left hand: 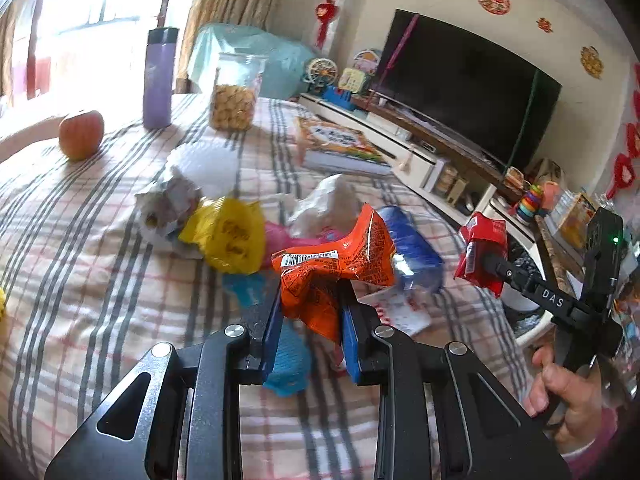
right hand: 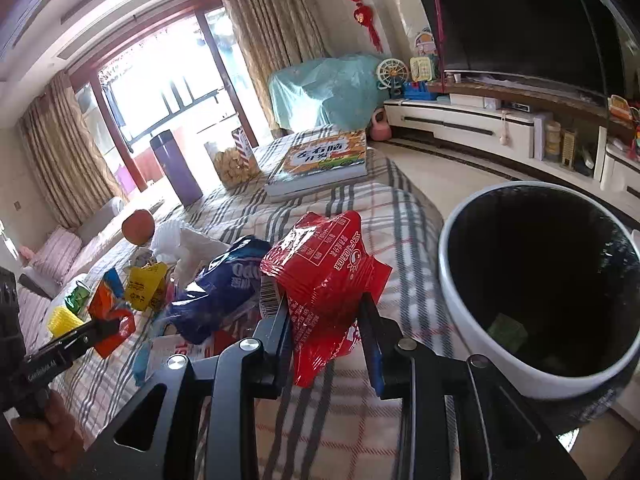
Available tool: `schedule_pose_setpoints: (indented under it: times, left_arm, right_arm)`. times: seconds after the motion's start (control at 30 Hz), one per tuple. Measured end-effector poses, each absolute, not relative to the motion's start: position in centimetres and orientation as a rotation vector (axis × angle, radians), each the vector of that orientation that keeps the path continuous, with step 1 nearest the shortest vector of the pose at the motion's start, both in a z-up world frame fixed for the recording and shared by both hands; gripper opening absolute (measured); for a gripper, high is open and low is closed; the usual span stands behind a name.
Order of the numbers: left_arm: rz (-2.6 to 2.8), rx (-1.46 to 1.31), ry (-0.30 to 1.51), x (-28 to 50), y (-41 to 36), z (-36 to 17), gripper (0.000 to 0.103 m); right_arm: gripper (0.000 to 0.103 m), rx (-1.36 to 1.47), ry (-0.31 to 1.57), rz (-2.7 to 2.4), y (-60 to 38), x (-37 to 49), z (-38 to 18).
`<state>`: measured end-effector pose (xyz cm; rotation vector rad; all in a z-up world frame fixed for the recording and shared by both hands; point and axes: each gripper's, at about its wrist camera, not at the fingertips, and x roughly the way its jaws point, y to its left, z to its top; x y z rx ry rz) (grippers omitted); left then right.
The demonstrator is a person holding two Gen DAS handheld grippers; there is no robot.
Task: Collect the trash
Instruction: 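Carry the orange and red snack bags over the bin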
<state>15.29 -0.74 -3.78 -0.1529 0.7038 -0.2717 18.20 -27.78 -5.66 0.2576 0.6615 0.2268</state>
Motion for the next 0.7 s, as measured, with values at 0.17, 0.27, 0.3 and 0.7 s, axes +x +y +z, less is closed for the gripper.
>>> schedule_pose_setpoints:
  times: [0.17, 0.27, 0.3, 0.7]
  left_arm:
    - [-0.331, -0.121, 0.704, 15.0, -3.5, -3.2, 0.025]
    - [-0.367, -0.099, 0.701, 14.8, -5.2, -2.8, 0.025]
    - [-0.380, -0.092, 0.700, 14.8, -5.8, -2.8, 0.025]
    - [-0.507, -0.006, 0.726, 15.0, -13.0, -3.1, 0.025]
  right_arm:
    - [0.031, 0.272, 0.651, 0.207, -29.1, 17.0, -5.3]
    - [0.031, 0.282, 0.646, 0.189, -30.2, 16.2, -5.3]
    - [0.031, 0.284, 0.645, 0.184, -30.5, 16.0, -5.3]
    - [0.031, 0.321, 0.625, 0.113, -35.2, 13.7, -4.8]
